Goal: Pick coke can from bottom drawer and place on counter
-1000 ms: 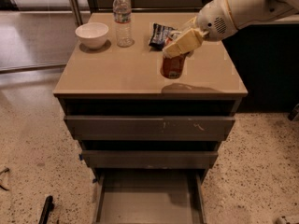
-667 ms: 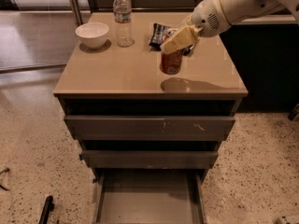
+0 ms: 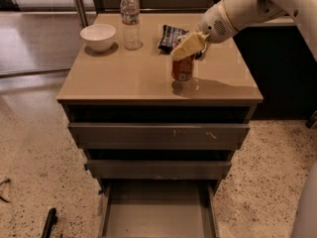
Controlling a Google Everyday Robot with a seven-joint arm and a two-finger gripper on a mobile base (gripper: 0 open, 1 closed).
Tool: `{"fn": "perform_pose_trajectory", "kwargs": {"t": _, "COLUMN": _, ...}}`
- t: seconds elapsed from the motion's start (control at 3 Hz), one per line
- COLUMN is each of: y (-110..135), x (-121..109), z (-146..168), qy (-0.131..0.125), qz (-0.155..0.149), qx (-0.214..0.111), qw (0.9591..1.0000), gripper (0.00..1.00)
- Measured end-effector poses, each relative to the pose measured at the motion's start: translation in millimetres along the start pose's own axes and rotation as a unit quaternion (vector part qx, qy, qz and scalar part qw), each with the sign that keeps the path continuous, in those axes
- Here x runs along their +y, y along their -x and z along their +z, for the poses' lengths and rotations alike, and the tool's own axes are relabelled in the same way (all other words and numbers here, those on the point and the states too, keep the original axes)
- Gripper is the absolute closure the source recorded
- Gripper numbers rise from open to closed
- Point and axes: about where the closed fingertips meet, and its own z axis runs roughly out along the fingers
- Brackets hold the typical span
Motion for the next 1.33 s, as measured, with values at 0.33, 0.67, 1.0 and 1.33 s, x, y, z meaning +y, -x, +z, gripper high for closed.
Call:
{"fn": "perform_pose_trajectory", "kwargs": {"t": 0.33, "y": -8, "x": -5, "z": 10, "qy": 0.001, "qz": 0.008, "qx": 0.002, "qw": 1.0000, "gripper": 1.00}}
{"fn": "perform_pose_trajectory", "kwargs": {"t": 0.67, "y": -14, "x": -7, "z": 19, "qy": 0.002, "qz": 0.010, "qx": -0.004, "qw": 0.9999, "gripper": 1.00}}
{"fn": "perform_pose_trajectory", "kwargs": {"t": 1.0, "y": -19, "x": -8, "z": 25, "qy": 0.002, "qz": 0.010, "qx": -0.010, "qw": 0.9999, "gripper": 1.00}}
{"fn": "perform_pose_trajectory", "kwargs": {"t": 1.33, "y": -19, "x": -8, "z": 26, "qy": 0.002, "qz": 0.009, "qx": -0.011, "qw": 0.9999, "gripper": 0.82}}
